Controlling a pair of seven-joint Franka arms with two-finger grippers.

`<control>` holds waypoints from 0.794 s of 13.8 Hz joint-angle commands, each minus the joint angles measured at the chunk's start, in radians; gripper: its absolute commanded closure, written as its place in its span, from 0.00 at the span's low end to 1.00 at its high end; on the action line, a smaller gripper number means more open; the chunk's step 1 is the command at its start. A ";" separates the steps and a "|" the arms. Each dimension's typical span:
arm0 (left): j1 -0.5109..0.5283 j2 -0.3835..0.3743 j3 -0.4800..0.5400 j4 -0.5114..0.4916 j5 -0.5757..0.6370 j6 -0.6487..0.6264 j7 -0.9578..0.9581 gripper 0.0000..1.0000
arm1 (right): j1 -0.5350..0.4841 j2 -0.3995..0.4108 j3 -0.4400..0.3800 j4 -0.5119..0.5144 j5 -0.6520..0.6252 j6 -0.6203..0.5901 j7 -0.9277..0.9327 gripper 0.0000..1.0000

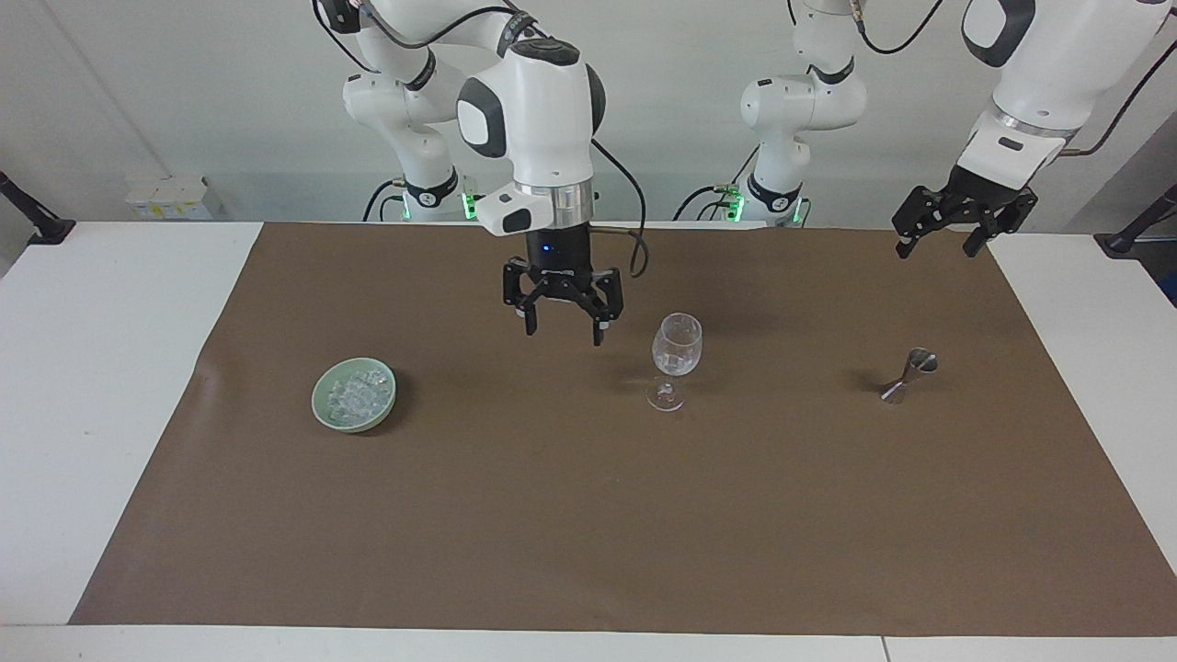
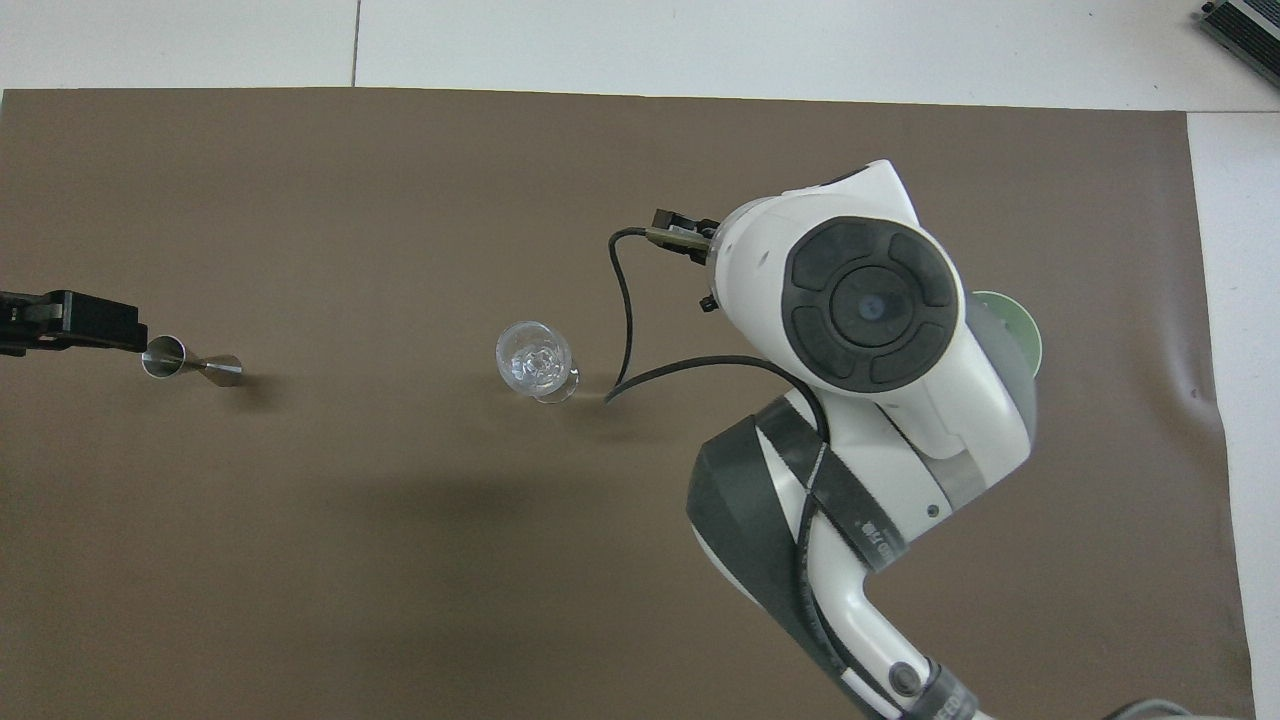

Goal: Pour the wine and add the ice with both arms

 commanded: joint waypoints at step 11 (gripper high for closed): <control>0.007 -0.029 0.000 -0.013 0.007 0.017 0.004 0.00 | -0.005 -0.164 -0.354 -0.016 0.224 -0.278 -0.477 0.00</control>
